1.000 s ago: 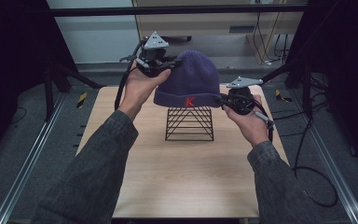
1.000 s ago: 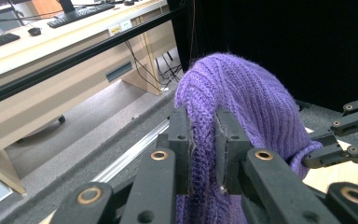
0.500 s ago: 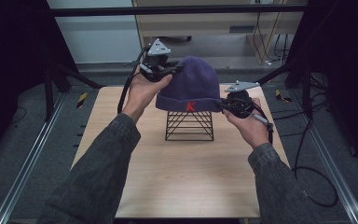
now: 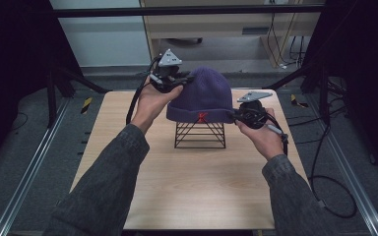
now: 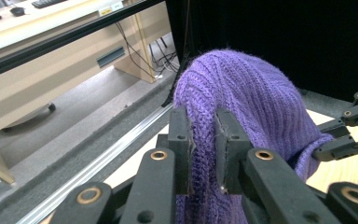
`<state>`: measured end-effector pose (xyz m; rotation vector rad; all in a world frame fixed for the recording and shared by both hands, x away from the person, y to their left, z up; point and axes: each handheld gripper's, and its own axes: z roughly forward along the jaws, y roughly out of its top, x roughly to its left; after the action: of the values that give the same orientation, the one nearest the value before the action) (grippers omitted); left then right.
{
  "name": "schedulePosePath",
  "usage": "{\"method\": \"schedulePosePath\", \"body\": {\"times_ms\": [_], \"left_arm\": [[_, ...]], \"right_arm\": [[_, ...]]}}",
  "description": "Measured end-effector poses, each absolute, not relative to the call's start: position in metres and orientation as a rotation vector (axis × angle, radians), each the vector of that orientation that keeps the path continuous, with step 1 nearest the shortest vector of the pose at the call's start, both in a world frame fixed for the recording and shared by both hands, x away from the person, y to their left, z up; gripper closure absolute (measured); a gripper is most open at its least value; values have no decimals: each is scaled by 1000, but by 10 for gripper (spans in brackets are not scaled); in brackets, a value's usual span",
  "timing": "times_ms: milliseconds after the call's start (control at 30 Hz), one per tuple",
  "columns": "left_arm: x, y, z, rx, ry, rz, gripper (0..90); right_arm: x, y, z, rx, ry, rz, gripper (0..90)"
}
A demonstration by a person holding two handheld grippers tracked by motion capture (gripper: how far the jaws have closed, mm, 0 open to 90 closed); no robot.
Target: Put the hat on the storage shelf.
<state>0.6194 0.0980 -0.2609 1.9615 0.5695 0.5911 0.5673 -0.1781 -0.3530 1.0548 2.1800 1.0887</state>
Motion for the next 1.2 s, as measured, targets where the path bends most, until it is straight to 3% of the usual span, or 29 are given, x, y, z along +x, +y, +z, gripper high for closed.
{"method": "schedulePosePath", "body": {"times_ms": [1200], "left_arm": [[614, 106, -291, 1984, 604, 556, 782]], "right_arm": [[567, -172, -375, 1073, 2239, 1034, 754]]}}
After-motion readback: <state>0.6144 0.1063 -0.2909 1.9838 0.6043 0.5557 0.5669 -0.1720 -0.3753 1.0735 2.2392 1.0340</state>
